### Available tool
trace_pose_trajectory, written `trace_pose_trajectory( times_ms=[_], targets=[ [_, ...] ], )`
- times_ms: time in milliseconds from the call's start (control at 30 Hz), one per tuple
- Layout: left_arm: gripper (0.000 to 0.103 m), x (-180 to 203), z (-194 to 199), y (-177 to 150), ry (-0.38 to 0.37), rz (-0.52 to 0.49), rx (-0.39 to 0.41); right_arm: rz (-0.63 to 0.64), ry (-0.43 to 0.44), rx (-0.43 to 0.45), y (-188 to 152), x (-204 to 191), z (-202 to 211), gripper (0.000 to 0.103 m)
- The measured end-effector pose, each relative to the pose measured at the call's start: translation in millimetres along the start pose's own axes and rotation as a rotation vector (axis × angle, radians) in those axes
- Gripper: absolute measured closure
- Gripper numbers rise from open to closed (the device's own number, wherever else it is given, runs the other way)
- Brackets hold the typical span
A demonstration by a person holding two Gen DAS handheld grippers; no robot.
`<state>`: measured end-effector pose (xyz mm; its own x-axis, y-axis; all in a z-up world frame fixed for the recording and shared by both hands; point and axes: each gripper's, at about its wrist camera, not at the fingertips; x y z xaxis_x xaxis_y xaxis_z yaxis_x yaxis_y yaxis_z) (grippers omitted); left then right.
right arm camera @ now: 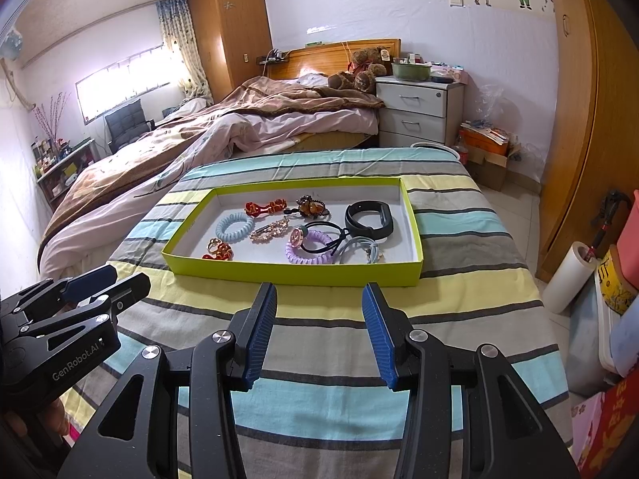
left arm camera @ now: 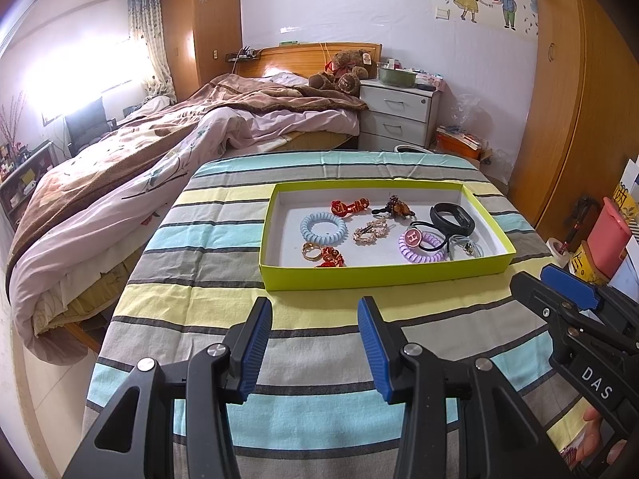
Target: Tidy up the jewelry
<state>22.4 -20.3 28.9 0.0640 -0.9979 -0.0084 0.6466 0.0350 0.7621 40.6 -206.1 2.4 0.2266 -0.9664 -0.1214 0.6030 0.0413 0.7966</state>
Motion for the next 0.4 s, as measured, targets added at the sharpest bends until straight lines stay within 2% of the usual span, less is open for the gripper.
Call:
trace_pose_trajectory(
  times_ms=[400],
  targets=[
    [0.059,2.3,-0.9,1.1,-0.011,0.002,-0.003,0.001,0.000,0.000,0.2,0.1,0.1,0.058]
  ],
)
Point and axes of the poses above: each gripper's, at about its wrist camera, not at the fingertips, and z roughly against the way its jaws point, x to its right, y to its top, and after that the axes turned 3 degrees about x, right-handed
